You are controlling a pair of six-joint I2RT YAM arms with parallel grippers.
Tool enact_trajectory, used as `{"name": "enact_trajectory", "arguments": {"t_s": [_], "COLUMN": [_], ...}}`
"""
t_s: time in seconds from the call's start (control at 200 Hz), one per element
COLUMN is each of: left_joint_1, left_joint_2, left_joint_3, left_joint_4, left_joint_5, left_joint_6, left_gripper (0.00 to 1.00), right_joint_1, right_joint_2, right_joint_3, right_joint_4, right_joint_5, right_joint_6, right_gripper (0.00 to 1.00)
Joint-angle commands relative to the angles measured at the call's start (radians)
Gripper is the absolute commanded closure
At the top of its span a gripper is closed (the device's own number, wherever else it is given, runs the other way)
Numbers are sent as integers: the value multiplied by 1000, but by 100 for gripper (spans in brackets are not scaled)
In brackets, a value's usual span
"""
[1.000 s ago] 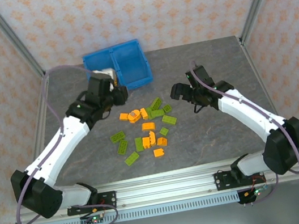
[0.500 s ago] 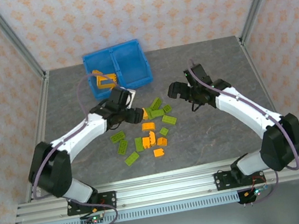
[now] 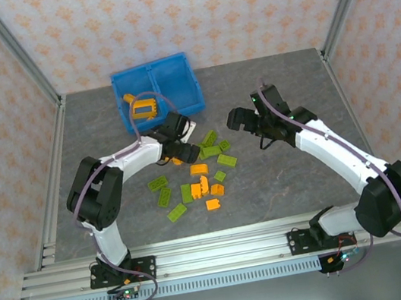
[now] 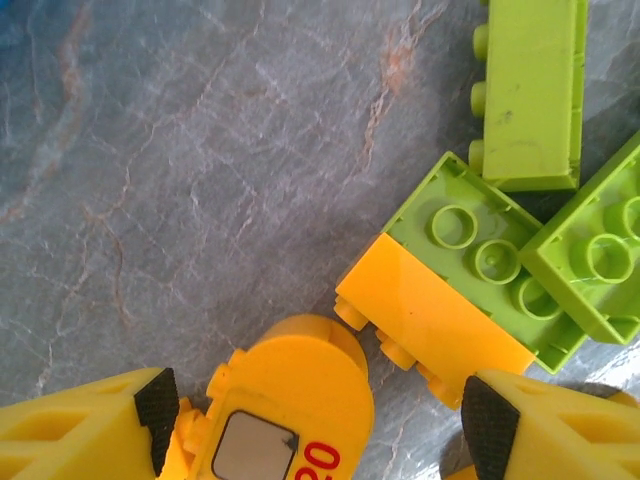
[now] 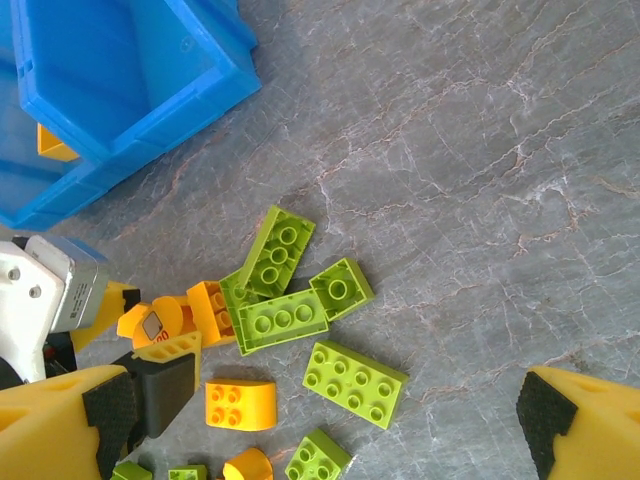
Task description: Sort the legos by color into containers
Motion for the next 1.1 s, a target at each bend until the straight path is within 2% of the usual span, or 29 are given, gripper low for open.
{"name": "enact_trajectory", "arguments": {"t_s": [0.0,0.165,0.41,0.556,0.716,0.876,1.096], "left_joint_1": [-2,-1,13,35,39,46,47], "left_joint_2": [33,51,-50,-103,-61,-32,13], "left_joint_3": [21,27,-112,-156,-103,-97,-86], "left_joint_4": [-18,-51,57,117,48,37,12], "left_joint_5": [-26,-47,-35,55,44,45,21], "left_joint_6": [7,-28,-81,-94,-71,-86,-113], "left_gripper": [26,35,35,31,30,39,43], "right_joint_1": [4,6,5,4,5,4,4], "right_joint_2": [-26,-21,-14,-7,-1,-8,-7], "right_joint_3": [-4,7,9,14,16,6,6], "right_joint_4": [-27,-33,-29,-29,-29,-29,-26], "right_joint_5": [22,22,18,17,5,15,13], "right_joint_6": [-1,-6,-1,-5,0,6,12], "right_gripper": [1,1,1,1,1,1,1]}}
